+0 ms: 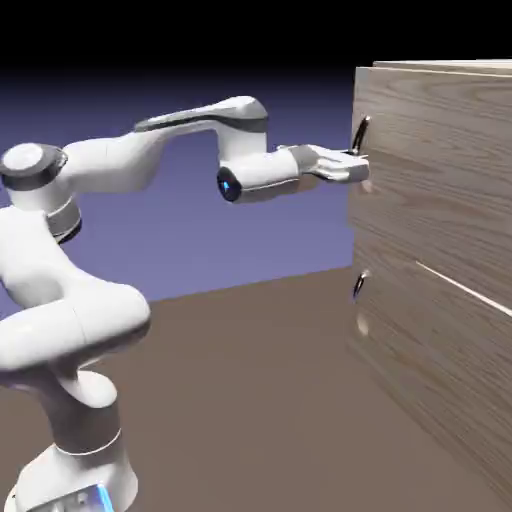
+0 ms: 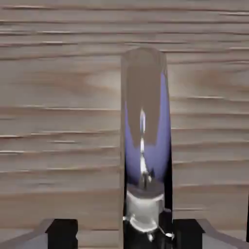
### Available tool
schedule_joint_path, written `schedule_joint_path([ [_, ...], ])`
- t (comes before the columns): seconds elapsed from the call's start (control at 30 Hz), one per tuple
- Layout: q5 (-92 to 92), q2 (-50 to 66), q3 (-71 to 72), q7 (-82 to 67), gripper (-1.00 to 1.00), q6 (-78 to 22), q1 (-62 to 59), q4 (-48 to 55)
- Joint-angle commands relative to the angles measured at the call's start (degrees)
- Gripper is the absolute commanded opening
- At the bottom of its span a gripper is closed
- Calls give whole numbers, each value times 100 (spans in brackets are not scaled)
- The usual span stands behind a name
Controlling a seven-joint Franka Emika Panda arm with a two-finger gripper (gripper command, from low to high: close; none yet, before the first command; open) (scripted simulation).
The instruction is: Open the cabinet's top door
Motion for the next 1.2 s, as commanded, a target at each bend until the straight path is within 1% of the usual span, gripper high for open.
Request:
schedule_joint_path([
  [0.0,43,201,-1,-250,-100,116,67,55],
  [0.17,384,1206,-128,-1496,-100,666,533,265],
  [0.3,566,1916,-549,-2439,-100,897,1237,175],
  [0.67,585,2570,-2435,-3750,-100,688,3521,-670],
  [0.9,-650,2082,-3752,-3014,-100,355,4975,-1625],
  [1.17,-2611,1046,-5311,-1890,-100,-25,6444,-2826],
])
